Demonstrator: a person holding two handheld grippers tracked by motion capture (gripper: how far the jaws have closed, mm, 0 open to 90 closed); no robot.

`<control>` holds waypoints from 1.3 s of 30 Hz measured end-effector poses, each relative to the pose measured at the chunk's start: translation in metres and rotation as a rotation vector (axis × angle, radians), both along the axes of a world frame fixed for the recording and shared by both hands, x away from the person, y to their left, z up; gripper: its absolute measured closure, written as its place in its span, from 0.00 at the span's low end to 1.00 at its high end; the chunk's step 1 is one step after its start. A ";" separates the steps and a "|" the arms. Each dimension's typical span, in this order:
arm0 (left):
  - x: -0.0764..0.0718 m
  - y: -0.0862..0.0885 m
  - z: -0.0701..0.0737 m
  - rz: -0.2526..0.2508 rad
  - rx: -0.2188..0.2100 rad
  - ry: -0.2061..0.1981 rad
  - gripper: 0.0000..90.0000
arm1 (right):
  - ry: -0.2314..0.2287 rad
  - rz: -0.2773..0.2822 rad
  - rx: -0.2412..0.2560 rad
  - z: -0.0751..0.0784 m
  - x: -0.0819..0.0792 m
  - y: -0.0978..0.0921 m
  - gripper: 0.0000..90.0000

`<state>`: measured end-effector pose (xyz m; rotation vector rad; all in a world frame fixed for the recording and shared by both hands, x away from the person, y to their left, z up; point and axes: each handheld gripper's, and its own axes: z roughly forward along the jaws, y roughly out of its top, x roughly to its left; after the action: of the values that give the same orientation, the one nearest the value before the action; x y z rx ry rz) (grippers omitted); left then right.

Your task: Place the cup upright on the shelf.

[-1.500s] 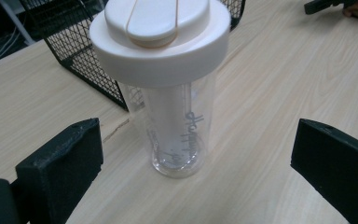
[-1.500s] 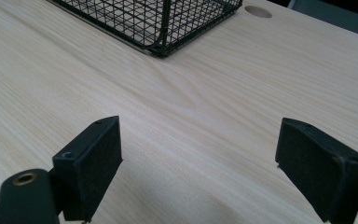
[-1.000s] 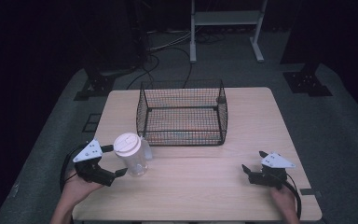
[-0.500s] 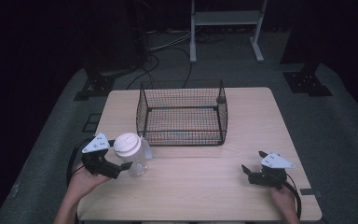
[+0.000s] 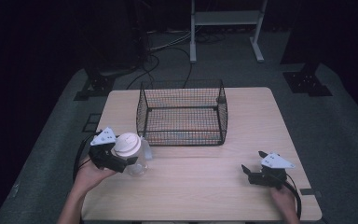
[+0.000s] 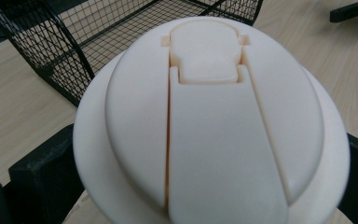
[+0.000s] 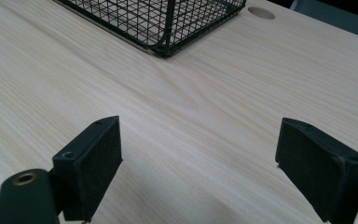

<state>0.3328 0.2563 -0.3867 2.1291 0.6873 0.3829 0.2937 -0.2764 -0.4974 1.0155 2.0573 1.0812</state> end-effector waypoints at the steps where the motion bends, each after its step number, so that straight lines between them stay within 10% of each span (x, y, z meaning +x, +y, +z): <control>1: 0.000 0.000 0.000 0.000 0.000 0.000 0.00 | 0.000 0.000 0.000 0.000 0.000 0.000 0.15; 39: 0.004 -0.013 0.012 -0.024 0.030 -0.010 0.05 | -0.005 0.003 -0.002 0.000 0.000 0.000 0.15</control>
<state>0.3366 0.2431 -0.3747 2.1606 0.6539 0.3927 0.2936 -0.2762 -0.4975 1.0081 2.0564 1.0819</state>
